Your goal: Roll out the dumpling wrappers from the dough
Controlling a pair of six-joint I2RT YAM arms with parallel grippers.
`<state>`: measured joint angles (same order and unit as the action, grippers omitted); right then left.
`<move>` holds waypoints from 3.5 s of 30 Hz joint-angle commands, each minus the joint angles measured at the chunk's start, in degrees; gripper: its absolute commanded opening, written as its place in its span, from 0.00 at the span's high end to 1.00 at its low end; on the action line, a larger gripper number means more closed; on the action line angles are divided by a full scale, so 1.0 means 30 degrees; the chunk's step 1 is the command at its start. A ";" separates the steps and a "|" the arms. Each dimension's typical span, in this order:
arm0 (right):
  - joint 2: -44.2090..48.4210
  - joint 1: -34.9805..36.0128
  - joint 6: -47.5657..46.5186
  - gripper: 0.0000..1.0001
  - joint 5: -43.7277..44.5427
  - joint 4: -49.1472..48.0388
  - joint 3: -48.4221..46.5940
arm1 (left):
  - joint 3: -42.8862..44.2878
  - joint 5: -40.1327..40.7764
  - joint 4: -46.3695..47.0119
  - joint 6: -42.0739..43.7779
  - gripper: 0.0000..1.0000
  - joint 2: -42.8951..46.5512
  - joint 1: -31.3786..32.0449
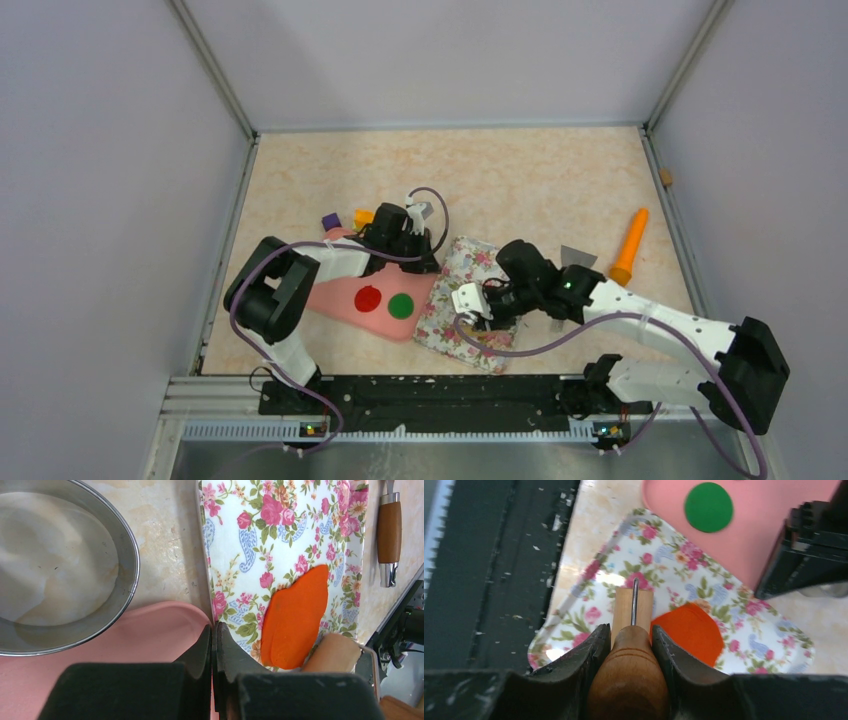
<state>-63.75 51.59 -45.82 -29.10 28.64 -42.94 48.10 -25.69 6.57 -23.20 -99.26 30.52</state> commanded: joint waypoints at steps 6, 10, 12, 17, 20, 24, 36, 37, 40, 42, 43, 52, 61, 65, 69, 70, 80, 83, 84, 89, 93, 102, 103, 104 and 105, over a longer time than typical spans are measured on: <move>-0.0554 0.0450 0.1312 1.00 -0.2569 0.6466 0.0018 | -0.0476 0.2992 -0.1186 0.1274 1.00 -0.1074 -0.0155; 0.0052 -0.0293 0.2207 1.00 -0.1264 0.7309 -0.2973 | -0.0136 0.2529 -0.1580 0.1350 1.00 -0.0812 -0.0155; 0.0456 -0.0924 0.3258 1.00 -0.0394 0.7352 -0.4426 | 0.0039 0.2104 -0.1769 0.1387 0.99 -0.0481 -0.0155; 0.2592 -0.3027 0.8065 1.00 0.2300 0.5320 -0.4945 | 0.0951 0.1103 -0.3507 0.1991 0.64 0.1301 -0.0170; 0.3449 -0.4106 1.1134 1.00 0.3560 0.3491 -0.4579 | 0.1355 0.1481 -0.4670 0.2429 0.57 0.2525 -0.0181; 0.3442 -0.6209 1.6576 1.00 0.4812 0.0981 -0.4041 | 0.1694 0.2169 -0.6763 0.2497 0.56 0.3388 -0.0310; 0.1997 -0.8642 2.6542 1.00 0.4171 -0.6326 0.0535 | 0.0070 -0.1271 -0.7202 0.1859 0.66 0.3029 -0.0243; 0.1960 -0.8669 2.6724 1.00 0.4190 -0.6454 0.0765 | -0.0224 -0.1396 -0.6800 0.1532 0.61 0.3007 -0.0243; 0.1826 -0.8671 2.7137 1.00 0.4213 -0.7045 0.1578 | -0.1381 -0.1859 -0.5082 0.0649 0.50 0.2900 -0.0219; 0.1502 -0.8672 2.7578 1.00 0.4173 -0.7358 0.2054 | -0.1971 -0.1945 -0.4178 0.0102 0.49 0.2790 -0.0146; 0.1352 -0.8665 2.7747 1.00 0.4205 -0.7575 0.2347 | -0.2138 -0.1853 -0.3903 -0.0138 0.49 0.2706 -0.0066; 0.0065 -0.8403 2.5752 1.00 0.5446 -1.1338 0.5492 | -0.2955 -0.0717 -0.2539 -0.2705 0.92 0.1412 0.0468; -0.0253 -0.4295 2.3206 1.00 0.8245 -1.1043 0.6846 | -0.2903 -0.0027 -0.1587 -0.3382 1.00 0.0848 0.0515; -0.0947 -0.3436 2.3753 1.00 0.7700 -1.2185 0.7175 | -0.2923 0.0227 -0.1413 -0.3707 1.00 0.0731 0.0497; -0.0715 -0.3048 2.3948 1.00 0.6344 -1.3309 0.6722 | -0.2634 0.0436 -0.1887 -0.3660 1.00 0.0905 0.0384; -0.0551 -0.3062 2.3983 1.00 0.5817 -1.3339 0.6281 | -0.2492 0.0326 -0.2020 -0.3578 1.00 0.1013 0.0312; 0.2011 -0.4348 1.9824 1.00 -0.1373 -0.7443 -0.0332 | 0.1003 -0.1258 -0.5850 -0.1386 0.57 0.4287 -0.1066; 0.2348 -0.5205 1.7672 1.00 -0.2445 -0.5265 -0.1534 | 0.1176 -0.1792 -0.5975 0.0859 0.53 0.6176 -0.1038; 0.2238 -0.5664 1.6925 1.00 -0.3104 -0.4655 -0.2053 | 0.1049 -0.2219 -0.5651 0.1909 0.52 0.6975 -0.0957; 0.1642 -0.6599 1.1408 1.00 -0.5395 -0.1687 -0.4916 | 0.0247 -0.2545 -0.4277 0.8846 0.49 1.0902 0.0482; 0.1895 -0.6589 0.9133 1.00 -0.4796 -0.1588 -0.5582 | 0.0216 -0.2814 -0.3745 1.4300 0.47 1.2335 0.2859; 0.0842 -0.6970 1.3219 1.00 -0.1131 -0.2719 -0.6986 | -0.1191 -0.1774 0.5225 1.4427 0.43 1.0237 0.4947; 0.0739 -0.7026 1.3769 1.00 -0.0926 -0.2806 -0.7145 | -0.0964 -0.1510 0.5714 1.4093 0.43 0.9775 0.5104; 0.0675 -0.7024 1.4302 1.00 -0.0655 -0.2926 -0.7208 | -0.0709 -0.1209 0.6097 1.3824 0.43 0.9311 0.5274; 0.0619 -0.7045 1.4823 1.00 -0.0405 -0.3128 -0.7204 | -0.0409 -0.0886 0.6409 1.3490 0.43 0.8835 0.5413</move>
<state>-61.52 31.29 -7.99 -33.91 24.80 -60.20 44.56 -31.42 13.30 19.44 -68.82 45.36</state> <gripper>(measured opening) 0.338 0.572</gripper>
